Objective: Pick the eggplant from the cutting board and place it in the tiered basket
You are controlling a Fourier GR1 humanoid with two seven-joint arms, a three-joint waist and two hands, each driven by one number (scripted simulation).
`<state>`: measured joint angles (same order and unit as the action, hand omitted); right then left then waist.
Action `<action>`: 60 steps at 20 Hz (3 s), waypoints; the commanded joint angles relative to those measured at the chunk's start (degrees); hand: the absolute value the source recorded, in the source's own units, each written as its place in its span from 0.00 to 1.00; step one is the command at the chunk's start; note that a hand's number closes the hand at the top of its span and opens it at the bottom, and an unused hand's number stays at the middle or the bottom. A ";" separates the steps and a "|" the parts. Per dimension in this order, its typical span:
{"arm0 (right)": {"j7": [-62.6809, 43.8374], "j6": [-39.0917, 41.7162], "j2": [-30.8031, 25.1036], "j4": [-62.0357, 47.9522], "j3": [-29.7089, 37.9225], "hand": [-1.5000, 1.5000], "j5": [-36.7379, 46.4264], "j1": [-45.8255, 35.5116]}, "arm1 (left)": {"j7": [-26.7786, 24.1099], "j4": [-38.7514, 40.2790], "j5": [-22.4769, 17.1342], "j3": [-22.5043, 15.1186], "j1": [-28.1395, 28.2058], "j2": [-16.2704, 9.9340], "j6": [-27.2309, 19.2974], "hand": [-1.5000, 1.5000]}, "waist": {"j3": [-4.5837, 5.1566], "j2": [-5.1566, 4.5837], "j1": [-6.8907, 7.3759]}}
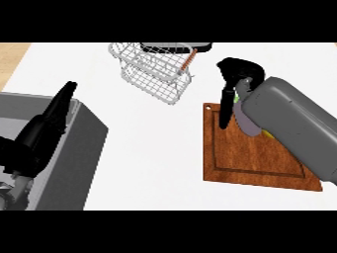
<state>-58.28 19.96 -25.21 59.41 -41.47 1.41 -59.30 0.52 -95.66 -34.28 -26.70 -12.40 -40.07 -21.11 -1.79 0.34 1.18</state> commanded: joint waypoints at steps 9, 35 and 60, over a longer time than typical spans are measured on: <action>-7.27 5.00 6.49 -8.28 -3.70 0.00 0.25 -1.34 | 1.68 6.12 -2.07 -2.91 -0.26 5.55 -0.77 0.50 | 1.92 -0.83 -2.85; 0.65 -3.24 2.79 -11.12 -4.40 0.00 8.39 4.81 | -0.43 5.79 -3.85 -4.27 1.90 5.29 -0.74 0.50 | 1.84 -0.81 -2.96; 14.50 -4.58 4.27 -14.31 -2.89 1.00 12.17 13.59 | -0.63 7.37 -4.45 -3.86 -0.19 4.69 0.78 0.50 | 1.82 -0.85 -2.40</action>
<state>-47.12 14.25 -21.43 44.34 -43.81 13.44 -47.42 -2.61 -93.88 -36.41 -27.77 -12.82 -41.32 -21.98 -1.57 1.05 -0.66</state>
